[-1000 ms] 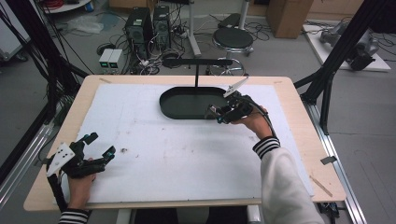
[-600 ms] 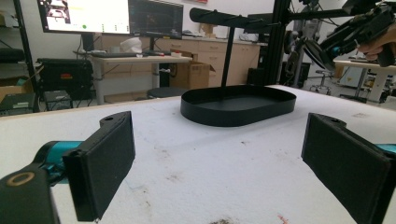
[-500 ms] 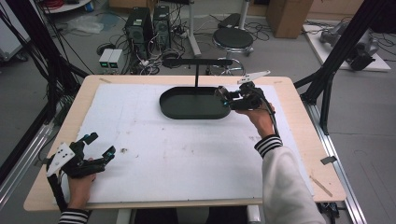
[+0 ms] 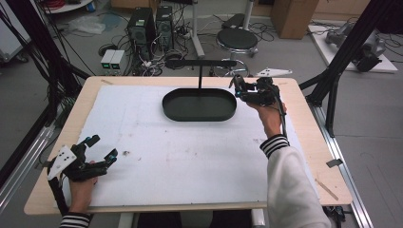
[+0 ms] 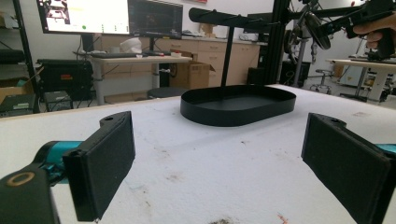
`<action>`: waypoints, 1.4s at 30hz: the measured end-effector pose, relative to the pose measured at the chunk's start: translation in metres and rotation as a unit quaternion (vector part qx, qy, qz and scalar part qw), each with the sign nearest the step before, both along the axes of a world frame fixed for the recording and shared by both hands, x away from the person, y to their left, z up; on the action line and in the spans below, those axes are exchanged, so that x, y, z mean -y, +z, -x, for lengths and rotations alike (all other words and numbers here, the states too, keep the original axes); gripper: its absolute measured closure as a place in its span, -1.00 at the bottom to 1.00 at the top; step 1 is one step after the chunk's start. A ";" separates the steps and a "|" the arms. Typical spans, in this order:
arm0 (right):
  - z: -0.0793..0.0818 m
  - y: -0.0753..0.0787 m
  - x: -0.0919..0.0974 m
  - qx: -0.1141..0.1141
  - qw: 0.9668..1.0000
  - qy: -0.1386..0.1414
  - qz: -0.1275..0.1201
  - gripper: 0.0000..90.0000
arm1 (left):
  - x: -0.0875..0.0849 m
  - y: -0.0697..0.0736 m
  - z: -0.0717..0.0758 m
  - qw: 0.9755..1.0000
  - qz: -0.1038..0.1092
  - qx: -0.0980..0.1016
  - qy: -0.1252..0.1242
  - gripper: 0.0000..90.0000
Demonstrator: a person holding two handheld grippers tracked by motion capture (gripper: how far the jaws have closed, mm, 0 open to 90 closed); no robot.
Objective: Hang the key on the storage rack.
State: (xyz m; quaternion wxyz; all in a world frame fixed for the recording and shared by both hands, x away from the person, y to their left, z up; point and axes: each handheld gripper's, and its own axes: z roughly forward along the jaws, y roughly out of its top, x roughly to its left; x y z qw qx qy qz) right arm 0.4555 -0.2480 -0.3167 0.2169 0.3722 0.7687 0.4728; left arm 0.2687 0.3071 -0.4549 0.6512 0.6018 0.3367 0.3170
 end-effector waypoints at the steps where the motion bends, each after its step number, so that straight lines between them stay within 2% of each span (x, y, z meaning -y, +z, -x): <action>1: -0.001 0.000 0.002 0.003 1.000 -0.003 0.001 0.07 | 0.000 0.000 0.000 1.000 0.000 0.000 0.000 -0.78; 6: -0.002 0.003 0.003 0.004 1.000 -0.014 0.004 0.07 | 0.000 0.000 0.000 1.000 -0.001 -0.001 0.000 -0.78; 11: -0.009 0.016 -0.002 0.017 1.000 -0.020 0.011 0.07 | 0.000 0.000 0.000 1.000 -0.002 0.001 0.000 -0.78; 17: -0.018 0.026 -0.009 0.022 0.999 -0.030 0.020 0.07 | 0.000 0.000 0.001 1.000 -0.003 0.002 0.000 -0.78; 19: -0.020 0.028 -0.011 0.023 0.999 -0.031 0.016 0.07 | 0.000 0.000 0.001 1.000 -0.003 0.003 -0.001 -0.78; 30: -0.025 0.026 -0.016 0.022 0.999 -0.039 0.015 0.07 | 0.000 0.000 0.000 1.000 -0.001 0.002 0.000 -0.78; 42: -0.035 0.032 -0.026 0.027 0.998 -0.048 0.017 0.07 | 0.000 0.000 0.000 1.000 -0.001 0.003 0.000 -0.78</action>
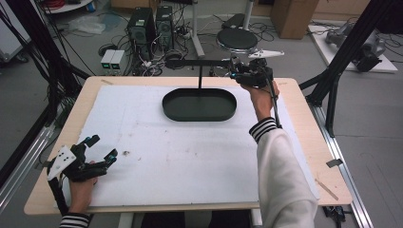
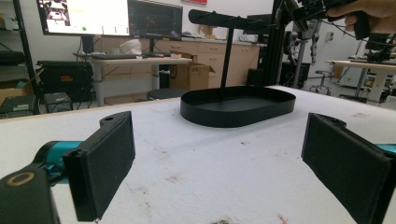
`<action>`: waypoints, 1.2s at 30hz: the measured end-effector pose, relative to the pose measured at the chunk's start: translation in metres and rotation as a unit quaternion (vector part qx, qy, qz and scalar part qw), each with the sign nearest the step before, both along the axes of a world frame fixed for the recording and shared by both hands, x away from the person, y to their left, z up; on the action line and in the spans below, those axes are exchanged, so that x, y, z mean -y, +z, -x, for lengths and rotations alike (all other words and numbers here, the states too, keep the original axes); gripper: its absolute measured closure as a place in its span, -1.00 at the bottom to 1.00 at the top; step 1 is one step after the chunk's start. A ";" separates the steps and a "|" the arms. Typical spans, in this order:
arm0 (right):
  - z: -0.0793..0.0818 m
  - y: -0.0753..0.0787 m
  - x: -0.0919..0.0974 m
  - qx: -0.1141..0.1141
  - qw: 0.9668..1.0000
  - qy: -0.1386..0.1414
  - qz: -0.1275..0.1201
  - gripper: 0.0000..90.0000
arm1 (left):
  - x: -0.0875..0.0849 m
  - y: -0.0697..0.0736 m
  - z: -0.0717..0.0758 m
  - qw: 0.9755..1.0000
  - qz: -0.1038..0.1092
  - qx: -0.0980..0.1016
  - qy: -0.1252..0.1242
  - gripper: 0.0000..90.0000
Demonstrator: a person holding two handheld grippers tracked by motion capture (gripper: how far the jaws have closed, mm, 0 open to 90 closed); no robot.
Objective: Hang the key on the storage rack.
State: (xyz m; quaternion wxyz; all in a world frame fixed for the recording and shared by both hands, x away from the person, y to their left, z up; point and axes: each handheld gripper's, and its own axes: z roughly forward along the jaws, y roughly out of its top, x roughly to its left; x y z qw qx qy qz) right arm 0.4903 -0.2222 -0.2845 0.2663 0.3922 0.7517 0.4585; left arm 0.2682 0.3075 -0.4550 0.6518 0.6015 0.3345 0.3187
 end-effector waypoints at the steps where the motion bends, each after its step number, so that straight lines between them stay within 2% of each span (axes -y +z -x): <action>1: -0.001 -0.001 0.000 0.000 1.000 -0.003 -0.004 0.07 | 0.000 0.000 0.000 1.000 0.000 0.000 0.000 -0.78; 8: -0.004 -0.003 0.003 -0.002 1.000 -0.011 -0.001 0.07 | 0.000 0.000 0.000 1.000 0.000 0.000 0.000 -0.78; 14: -0.005 -0.004 0.008 -0.008 1.000 -0.018 0.012 0.07 | 0.000 0.000 0.000 1.000 0.000 -0.001 0.000 -0.78; 15: -0.005 -0.004 0.010 -0.010 1.000 -0.021 0.020 0.07 | 0.000 0.000 0.000 1.000 -0.002 -0.001 0.000 -0.78; 18: -0.005 -0.007 0.014 -0.008 0.999 -0.025 0.020 0.07 | 0.000 0.000 0.000 1.000 -0.001 -0.001 0.000 -0.78; 19: -0.006 -0.011 0.018 -0.021 0.999 -0.028 0.014 0.07 | 0.000 0.000 0.000 1.000 -0.001 -0.001 0.000 -0.78; 21: -0.006 -0.011 0.020 -0.025 0.999 -0.031 0.021 0.07 | 0.000 0.000 0.000 1.000 0.001 -0.001 0.000 -0.78; 25: -0.006 -0.010 0.021 -0.021 0.999 -0.030 0.027 0.07 | 0.000 0.000 0.000 1.000 0.000 -0.001 0.000 -0.78; 33: -0.006 -0.015 0.022 -0.046 0.998 -0.025 0.028 0.07 | 0.000 0.000 0.000 1.000 -0.001 -0.001 0.000 -0.78; 36: -0.005 -0.018 0.019 -0.041 0.998 -0.021 0.034 0.07 | 0.000 0.000 0.000 1.000 -0.001 -0.001 0.000 -0.78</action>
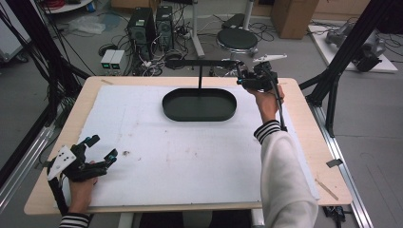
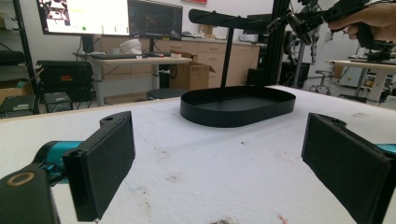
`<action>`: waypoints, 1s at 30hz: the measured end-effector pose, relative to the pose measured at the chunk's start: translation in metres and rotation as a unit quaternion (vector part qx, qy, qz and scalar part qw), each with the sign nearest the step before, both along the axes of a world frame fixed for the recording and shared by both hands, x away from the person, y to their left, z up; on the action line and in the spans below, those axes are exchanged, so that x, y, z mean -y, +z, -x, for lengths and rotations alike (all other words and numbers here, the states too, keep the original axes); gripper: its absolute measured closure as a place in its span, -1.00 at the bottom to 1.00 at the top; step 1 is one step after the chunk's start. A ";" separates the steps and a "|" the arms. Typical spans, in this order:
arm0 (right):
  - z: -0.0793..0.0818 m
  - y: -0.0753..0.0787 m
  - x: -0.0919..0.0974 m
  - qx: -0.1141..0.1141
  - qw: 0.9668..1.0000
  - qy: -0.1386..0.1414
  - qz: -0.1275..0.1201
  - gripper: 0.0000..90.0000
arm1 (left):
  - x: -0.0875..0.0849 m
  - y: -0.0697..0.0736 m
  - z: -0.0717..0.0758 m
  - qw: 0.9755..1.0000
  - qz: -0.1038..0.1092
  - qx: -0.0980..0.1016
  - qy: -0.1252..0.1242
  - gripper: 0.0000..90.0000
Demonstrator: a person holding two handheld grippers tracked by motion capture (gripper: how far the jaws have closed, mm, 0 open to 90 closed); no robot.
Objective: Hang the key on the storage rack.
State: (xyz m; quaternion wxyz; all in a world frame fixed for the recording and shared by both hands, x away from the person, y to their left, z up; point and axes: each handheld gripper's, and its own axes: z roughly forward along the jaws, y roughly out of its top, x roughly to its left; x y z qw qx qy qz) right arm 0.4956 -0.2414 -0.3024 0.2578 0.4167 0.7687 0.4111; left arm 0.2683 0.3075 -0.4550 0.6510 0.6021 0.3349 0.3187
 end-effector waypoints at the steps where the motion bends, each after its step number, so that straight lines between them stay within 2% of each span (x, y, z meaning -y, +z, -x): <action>1: 0.001 -0.003 -0.001 0.004 1.000 0.001 0.002 0.07 | 0.000 0.000 0.000 1.000 -0.001 0.000 0.000 -0.78; 3: 0.001 -0.014 0.002 -0.014 1.000 -0.003 -0.003 0.07 | 0.000 0.000 0.000 1.000 -0.001 0.001 -0.001 -0.78; 14: -0.002 -0.043 0.008 -0.040 0.999 -0.008 -0.015 0.07 | 0.000 0.000 0.000 1.000 -0.001 0.001 0.000 -0.78; 19: -0.005 -0.051 0.004 -0.052 0.999 -0.004 -0.015 0.07 | 0.000 0.000 0.000 1.000 -0.003 0.001 0.000 -0.78; 28: -0.008 -0.056 0.000 -0.055 0.998 0.005 -0.015 0.05 | 0.000 0.000 0.000 1.000 -0.002 0.001 -0.001 -0.78; 30: -0.010 -0.058 0.000 -0.065 0.997 0.020 -0.021 -0.06 | 0.000 0.000 0.000 1.000 -0.001 0.000 0.000 -0.78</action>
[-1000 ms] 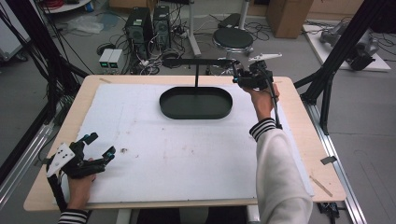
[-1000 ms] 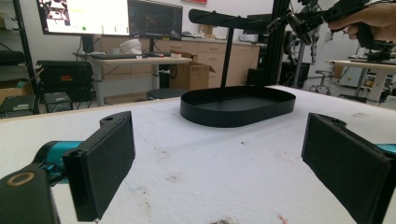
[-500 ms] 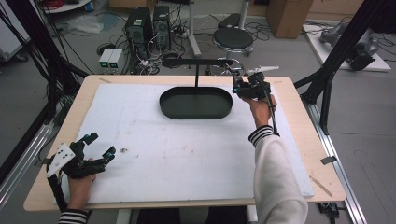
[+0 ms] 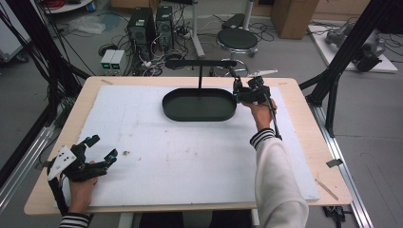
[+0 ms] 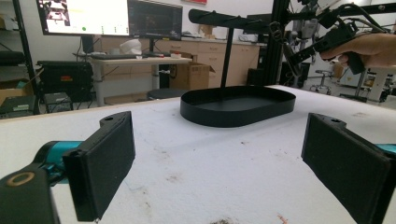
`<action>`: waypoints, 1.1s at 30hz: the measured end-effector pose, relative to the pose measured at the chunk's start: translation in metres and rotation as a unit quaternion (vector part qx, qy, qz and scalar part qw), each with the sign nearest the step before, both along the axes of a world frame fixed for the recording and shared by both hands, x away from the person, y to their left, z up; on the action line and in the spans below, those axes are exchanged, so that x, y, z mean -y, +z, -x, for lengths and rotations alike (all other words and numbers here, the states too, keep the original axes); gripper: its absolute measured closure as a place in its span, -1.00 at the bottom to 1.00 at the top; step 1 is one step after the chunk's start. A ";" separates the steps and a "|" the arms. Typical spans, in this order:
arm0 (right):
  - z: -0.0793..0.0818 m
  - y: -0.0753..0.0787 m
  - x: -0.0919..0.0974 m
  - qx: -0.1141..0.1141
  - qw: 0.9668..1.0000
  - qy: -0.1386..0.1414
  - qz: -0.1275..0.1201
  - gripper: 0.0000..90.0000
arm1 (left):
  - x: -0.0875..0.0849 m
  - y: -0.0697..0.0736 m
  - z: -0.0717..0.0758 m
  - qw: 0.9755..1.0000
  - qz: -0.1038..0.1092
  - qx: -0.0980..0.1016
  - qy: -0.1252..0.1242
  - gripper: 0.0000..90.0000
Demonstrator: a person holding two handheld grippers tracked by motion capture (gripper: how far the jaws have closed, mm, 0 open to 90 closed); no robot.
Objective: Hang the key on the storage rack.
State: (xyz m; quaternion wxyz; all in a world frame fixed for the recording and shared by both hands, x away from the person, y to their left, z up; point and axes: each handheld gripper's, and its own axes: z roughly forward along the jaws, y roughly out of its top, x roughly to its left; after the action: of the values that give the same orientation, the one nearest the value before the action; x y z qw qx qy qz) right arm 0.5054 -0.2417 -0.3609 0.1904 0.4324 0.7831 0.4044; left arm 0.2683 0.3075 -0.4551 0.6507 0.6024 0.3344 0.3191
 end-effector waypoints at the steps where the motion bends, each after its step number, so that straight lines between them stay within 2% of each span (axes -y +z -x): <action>1: 0.000 0.000 0.000 0.000 1.000 0.000 0.000 -0.06 | 0.000 0.000 0.000 1.000 0.002 0.000 0.000 -0.78; 2: 0.000 -0.001 0.000 -0.009 1.000 -0.013 0.005 -0.31 | 0.000 0.000 0.000 1.000 0.002 -0.002 0.000 -0.78; 3: 0.000 -0.002 0.000 -0.016 1.000 -0.017 0.008 -0.44 | 0.000 0.000 0.000 1.000 0.002 -0.003 0.000 -0.78; 4: 0.000 -0.002 0.000 -0.016 1.000 -0.017 0.008 -0.44 | 0.000 0.000 0.000 1.000 0.002 -0.003 0.000 -0.78; 5: 0.002 -0.001 0.001 -0.019 0.999 -0.024 0.012 -0.71 | 0.000 0.000 0.000 1.000 0.001 -0.002 0.000 -0.78; 7: 0.004 0.001 0.001 -0.018 0.999 -0.026 0.005 -0.76 | 0.000 0.000 0.000 1.000 -0.001 0.000 0.000 -0.78; 8: 0.006 0.004 0.002 -0.009 1.000 -0.025 0.000 -0.76 | 0.000 0.000 0.000 1.000 -0.002 0.000 0.000 -0.78; 9: 0.013 0.009 0.003 -0.005 1.000 -0.009 -0.019 -0.79 | 0.000 0.000 0.000 1.000 -0.002 0.000 0.000 -0.78; 10: 0.013 0.009 0.003 -0.005 1.000 -0.009 -0.019 -0.79 | 0.000 0.000 0.000 1.000 -0.002 0.001 0.000 -0.78; 11: 0.019 0.015 0.003 -0.003 1.000 -0.005 -0.024 -0.99 | 0.000 0.000 0.000 1.000 -0.002 0.001 -0.001 -0.78; 14: 0.026 0.021 0.006 0.003 0.999 0.001 -0.035 -0.99 | 0.001 0.000 0.000 1.000 -0.002 0.002 0.000 -0.78; 15: 0.035 0.026 0.012 0.022 0.999 0.011 -0.048 -0.99 | 0.001 0.000 0.001 1.000 -0.002 0.002 0.000 -0.78; 17: 0.045 0.029 0.019 0.032 0.997 0.021 -0.066 -0.99 | 0.001 0.000 0.001 1.000 -0.002 0.003 0.000 -0.78; 18: 0.045 0.029 0.019 0.032 0.997 0.021 -0.066 -0.99 | 0.001 0.000 0.001 1.000 -0.005 0.003 0.000 -0.78; 19: 0.056 0.030 0.028 0.046 0.996 0.030 -0.072 -0.99 | 0.001 0.000 0.000 1.000 -0.006 0.003 -0.001 -0.78; 22: 0.078 0.027 0.042 0.063 0.994 0.039 -0.085 -0.99 | 0.002 0.000 0.001 1.000 -0.006 0.003 0.000 -0.78; 23: 0.086 0.025 0.047 0.077 0.993 0.040 -0.085 -0.99 | 0.002 0.000 0.001 1.000 -0.007 0.003 0.000 -0.78; 24: 0.086 0.025 0.047 0.077 0.993 0.040 -0.085 -0.99 | 0.002 0.000 0.001 1.000 -0.007 0.005 0.000 -0.78; 25: 0.101 0.017 0.056 0.097 0.990 0.046 -0.093 -0.99 | 0.002 0.000 0.001 1.000 -0.008 0.006 0.000 -0.78; 27: 0.117 0.006 0.064 0.120 0.987 0.050 -0.097 -0.99 | 0.002 0.000 0.001 1.000 -0.008 0.005 0.001 -0.78; 28: 0.117 0.006 0.064 0.120 0.987 0.050 -0.097 -0.99 | 0.002 0.000 0.001 1.000 -0.008 0.005 0.000 -0.78; 29: 0.130 -0.003 0.070 0.128 0.986 0.049 -0.089 -0.99 | 0.002 0.000 0.001 1.000 -0.007 0.006 0.000 -0.78; 30: 0.137 -0.008 0.073 0.144 0.983 0.047 -0.099 -0.99 | 0.002 0.000 0.001 1.000 -0.008 0.006 0.001 -0.78; 31: 0.137 -0.008 0.073 0.144 0.983 0.047 -0.099 -0.99 | 0.002 0.000 0.001 1.000 -0.010 0.007 -0.001 -0.78; 32: 0.148 -0.020 0.079 0.164 0.979 0.038 -0.115 -0.99 | 0.002 0.000 0.001 1.000 -0.010 0.007 0.000 -0.78; 33: 0.154 -0.026 0.082 0.173 0.977 0.034 -0.117 -0.99 | 0.002 0.000 0.001 1.000 -0.010 0.007 0.000 -0.78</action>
State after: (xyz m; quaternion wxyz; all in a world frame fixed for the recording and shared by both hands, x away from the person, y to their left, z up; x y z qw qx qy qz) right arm 0.3518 -0.3235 -0.3873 0.2576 0.3478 0.7000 0.5681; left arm 0.2668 0.3056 -0.4550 0.6470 0.6067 0.3266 0.3265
